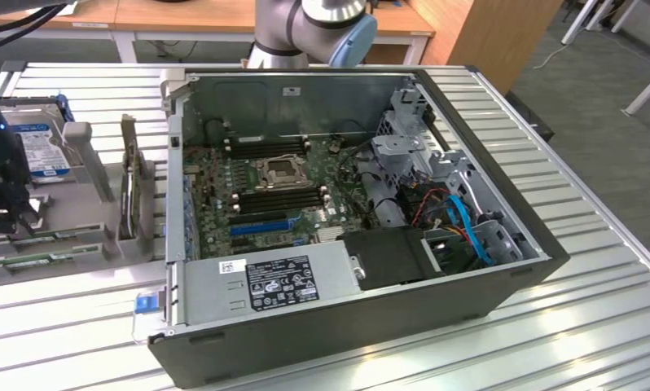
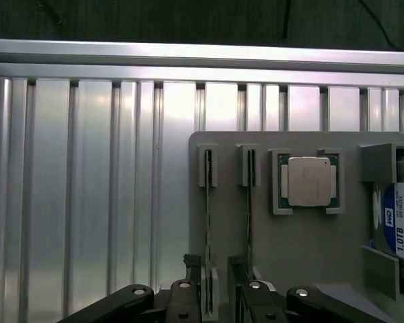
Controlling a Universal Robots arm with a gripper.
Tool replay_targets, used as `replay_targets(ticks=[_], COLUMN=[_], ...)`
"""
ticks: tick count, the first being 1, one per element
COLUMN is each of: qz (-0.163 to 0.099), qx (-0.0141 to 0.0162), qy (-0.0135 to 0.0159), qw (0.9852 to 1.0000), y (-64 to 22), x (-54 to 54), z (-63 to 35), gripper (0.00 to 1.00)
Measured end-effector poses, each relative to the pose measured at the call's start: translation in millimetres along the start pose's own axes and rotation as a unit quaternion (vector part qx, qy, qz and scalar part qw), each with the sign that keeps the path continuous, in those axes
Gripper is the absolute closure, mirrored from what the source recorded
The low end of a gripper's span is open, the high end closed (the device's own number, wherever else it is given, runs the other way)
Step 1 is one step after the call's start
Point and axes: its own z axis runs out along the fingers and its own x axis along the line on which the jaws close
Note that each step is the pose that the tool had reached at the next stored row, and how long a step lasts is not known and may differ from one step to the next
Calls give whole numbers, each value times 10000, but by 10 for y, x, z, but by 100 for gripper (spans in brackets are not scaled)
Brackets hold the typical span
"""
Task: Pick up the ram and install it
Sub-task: 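Pick up the ram and move it above insertion slot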
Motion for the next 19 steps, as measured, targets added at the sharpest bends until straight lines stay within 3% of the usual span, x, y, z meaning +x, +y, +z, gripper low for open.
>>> replay_targets(ticks=[19], qz=[0], qx=[0], qy=[0], qw=[10000], y=[-8], x=[18], z=[176], gripper=[71])
